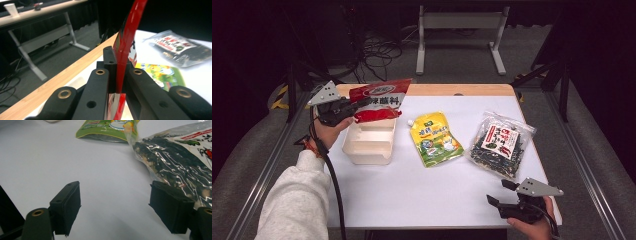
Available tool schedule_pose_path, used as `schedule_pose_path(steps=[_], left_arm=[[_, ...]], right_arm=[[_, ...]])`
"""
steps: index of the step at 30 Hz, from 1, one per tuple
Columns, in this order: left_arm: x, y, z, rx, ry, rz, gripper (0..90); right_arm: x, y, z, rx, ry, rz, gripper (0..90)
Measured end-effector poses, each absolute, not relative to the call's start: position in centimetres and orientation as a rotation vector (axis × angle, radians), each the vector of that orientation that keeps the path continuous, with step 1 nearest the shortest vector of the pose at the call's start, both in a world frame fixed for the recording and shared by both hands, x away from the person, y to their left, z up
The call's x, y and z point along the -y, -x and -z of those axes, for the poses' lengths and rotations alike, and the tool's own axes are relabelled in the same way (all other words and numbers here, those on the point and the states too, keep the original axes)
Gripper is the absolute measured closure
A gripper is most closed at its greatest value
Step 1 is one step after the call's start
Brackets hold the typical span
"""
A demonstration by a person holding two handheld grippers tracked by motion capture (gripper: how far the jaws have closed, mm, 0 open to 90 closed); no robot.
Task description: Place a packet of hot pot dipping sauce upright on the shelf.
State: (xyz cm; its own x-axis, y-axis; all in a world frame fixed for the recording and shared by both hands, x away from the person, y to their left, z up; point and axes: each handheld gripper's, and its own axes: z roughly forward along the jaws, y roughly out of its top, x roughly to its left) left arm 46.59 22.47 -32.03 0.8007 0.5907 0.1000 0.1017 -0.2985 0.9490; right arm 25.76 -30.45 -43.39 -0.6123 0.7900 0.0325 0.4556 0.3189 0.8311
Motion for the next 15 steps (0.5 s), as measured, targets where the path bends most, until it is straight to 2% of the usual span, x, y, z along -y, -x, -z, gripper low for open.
schedule_pose_path(steps=[15], left_arm=[[-22.3, -51.7, 34.7, -0.577, -1.862, -0.508, 90.0]], right_arm=[[31.4, -24.9, 44.0, -2.174, -1.191, -1.180, 25.1]])
